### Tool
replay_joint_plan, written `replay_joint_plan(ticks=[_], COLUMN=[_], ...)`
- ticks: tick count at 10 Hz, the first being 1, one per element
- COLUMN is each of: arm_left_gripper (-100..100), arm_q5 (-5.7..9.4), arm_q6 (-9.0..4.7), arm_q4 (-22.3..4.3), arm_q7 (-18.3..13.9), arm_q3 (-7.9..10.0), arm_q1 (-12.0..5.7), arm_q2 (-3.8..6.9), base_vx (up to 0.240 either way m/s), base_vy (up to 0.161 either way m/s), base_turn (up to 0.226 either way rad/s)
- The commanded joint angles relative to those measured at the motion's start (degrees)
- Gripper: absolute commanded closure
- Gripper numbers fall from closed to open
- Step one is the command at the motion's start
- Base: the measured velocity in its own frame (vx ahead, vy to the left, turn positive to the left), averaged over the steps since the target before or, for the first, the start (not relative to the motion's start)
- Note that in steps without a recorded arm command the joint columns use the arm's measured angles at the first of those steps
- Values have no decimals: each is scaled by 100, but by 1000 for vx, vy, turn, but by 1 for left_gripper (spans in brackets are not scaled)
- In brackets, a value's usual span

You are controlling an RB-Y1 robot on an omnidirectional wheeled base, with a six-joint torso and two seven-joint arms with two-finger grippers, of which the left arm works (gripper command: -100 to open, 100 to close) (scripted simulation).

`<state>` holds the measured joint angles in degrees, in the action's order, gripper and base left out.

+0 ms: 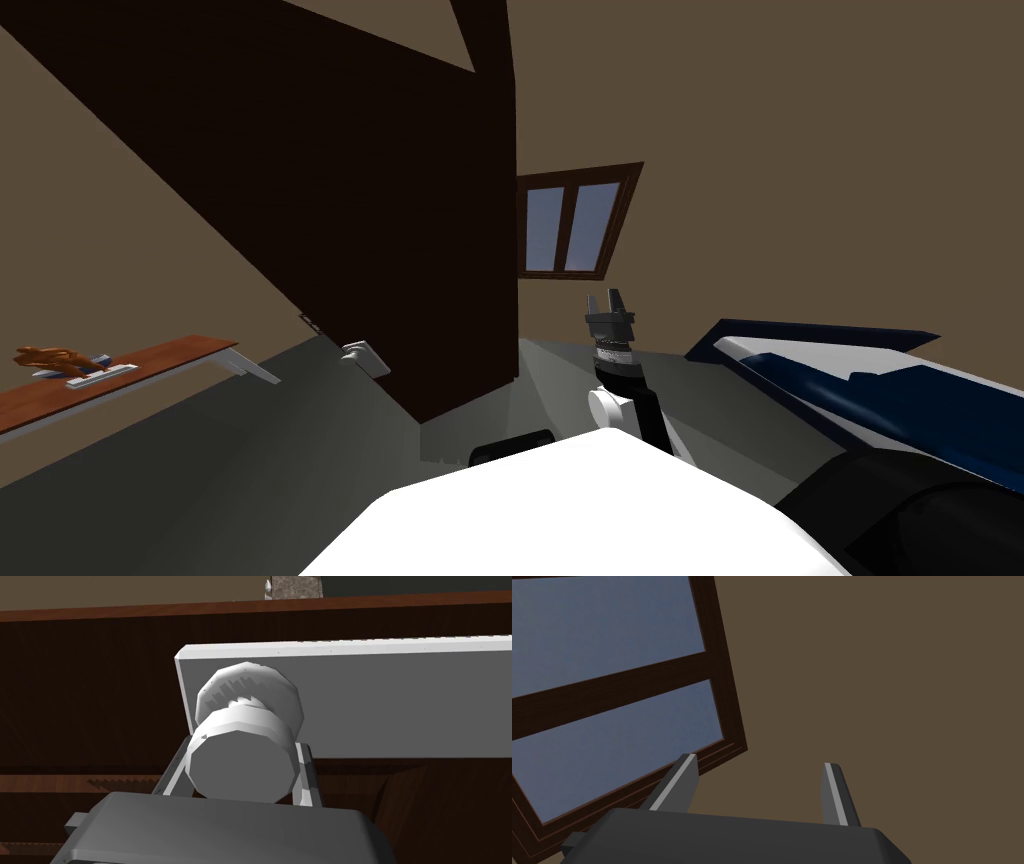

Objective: Push the door open

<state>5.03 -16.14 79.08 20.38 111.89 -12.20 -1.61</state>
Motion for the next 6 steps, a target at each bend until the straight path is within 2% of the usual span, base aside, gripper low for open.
replay_joint_plan(ticks=[1, 2, 3, 4, 6], arm_left_gripper=[100, 100, 100, 100, 100], arm_q5=[182, 318, 237, 294, 326], arm_q6=[-101, -159, -118, -144, -155], arm_q4=[14, 24, 12, 35, 56], arm_q7=[-61, -96, -66, -46, -23], arm_q3=[39, 100, 99, 21, -17], arm_q1=[-75, -113, -64, -91, -117], arm_q2=[-10, -48, -52, 130, 232], base_vx=[40, 24, 5, 24, 34], base_vy=[50, 46, 18, 71, 143], base_turn=[33, 30, 25, 112, 87])
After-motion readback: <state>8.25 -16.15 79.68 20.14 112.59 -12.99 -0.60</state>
